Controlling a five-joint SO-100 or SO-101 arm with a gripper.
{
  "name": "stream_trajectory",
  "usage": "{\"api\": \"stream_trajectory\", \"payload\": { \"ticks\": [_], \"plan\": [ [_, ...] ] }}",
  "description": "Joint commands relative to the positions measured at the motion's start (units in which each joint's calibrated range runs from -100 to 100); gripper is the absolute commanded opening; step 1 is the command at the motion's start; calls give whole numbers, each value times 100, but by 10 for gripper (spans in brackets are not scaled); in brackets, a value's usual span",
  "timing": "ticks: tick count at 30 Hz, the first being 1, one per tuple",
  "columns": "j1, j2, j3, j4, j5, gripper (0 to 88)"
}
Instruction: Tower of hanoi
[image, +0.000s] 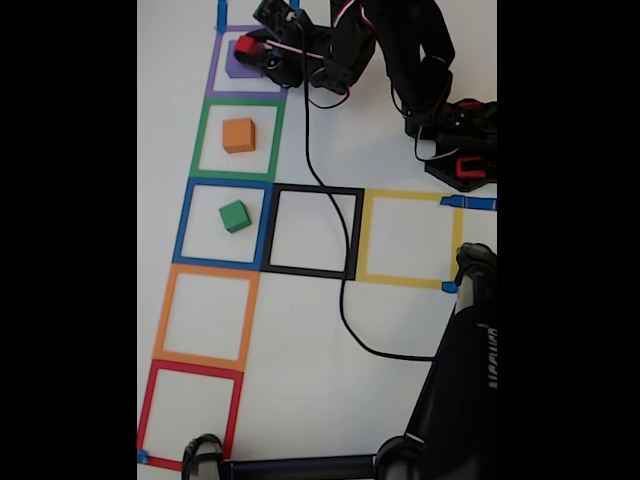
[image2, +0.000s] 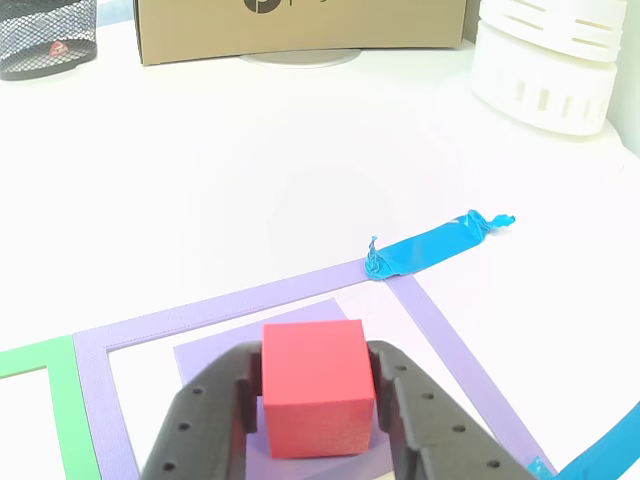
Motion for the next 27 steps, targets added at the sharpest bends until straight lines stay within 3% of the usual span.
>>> {"api": "stream_trajectory", "payload": {
  "ticks": [1, 6, 18, 23, 27],
  "plan": [
    [57, -13, -171, -167, 36, 67],
    [67, 11, -180, -224, 36, 186],
    [-10, -861, -117, -13, 36, 185],
    [57, -2226, -89, 1210, 36, 152],
    [19, -3429, -198, 2667, 36, 65]
  ]
}}
